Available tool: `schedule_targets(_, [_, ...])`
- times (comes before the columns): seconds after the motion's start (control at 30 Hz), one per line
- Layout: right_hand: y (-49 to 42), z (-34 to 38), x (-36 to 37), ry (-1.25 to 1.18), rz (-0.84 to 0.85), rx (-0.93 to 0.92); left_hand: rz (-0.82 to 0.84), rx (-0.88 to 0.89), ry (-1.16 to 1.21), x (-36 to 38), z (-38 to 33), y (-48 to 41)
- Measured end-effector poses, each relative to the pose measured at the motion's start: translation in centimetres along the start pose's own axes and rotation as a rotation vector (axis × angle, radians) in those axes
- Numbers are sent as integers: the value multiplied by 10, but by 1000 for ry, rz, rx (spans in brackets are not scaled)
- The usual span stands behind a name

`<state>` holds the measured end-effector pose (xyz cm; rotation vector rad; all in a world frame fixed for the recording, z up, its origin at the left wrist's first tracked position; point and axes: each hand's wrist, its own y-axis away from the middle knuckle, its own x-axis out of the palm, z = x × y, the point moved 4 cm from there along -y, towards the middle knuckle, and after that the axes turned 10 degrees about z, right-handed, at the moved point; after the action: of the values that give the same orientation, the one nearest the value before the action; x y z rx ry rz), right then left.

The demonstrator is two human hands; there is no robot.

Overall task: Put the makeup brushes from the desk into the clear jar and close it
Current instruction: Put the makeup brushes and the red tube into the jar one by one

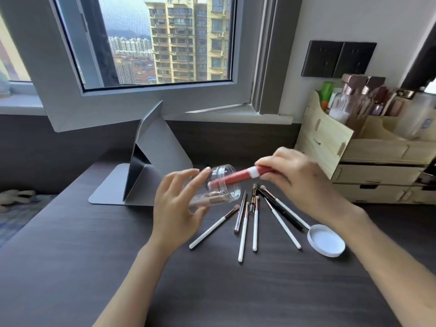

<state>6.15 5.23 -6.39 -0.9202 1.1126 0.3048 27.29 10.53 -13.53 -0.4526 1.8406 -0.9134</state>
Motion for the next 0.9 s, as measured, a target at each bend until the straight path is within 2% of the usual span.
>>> schedule_targets(0.13, [-10, 24, 28, -44, 120, -72, 57, -7, 45, 4, -2, 1])
schedule_targets(0.27, [-18, 26, 38, -260, 103, -20, 66, -73, 85, 3, 2, 0])
schedule_targets(0.37, [-29, 5, 40, -584, -72, 135, 3, -162, 132, -1, 8, 0])
schedule_targets(0.43, [-45, -13, 59, -620, -126, 320, -45, -234, 185, -3, 16, 1])
schedule_targets(0.57, [-87, -27, 123, -440, 122, 558, -147, -331, 309, -8, 27, 2])
schedule_targets(0.77, [-124, -12, 185, -210, 425, 706, -186, -372, 340, -5, 32, 4])
schedule_targets(0.83, [-123, -14, 197, -213, 472, 741, -176, -378, 335, -3, 33, 4])
schedule_targets(0.9, [-119, -17, 196, -334, 447, 766, -169, -378, 329, -2, 33, 4])
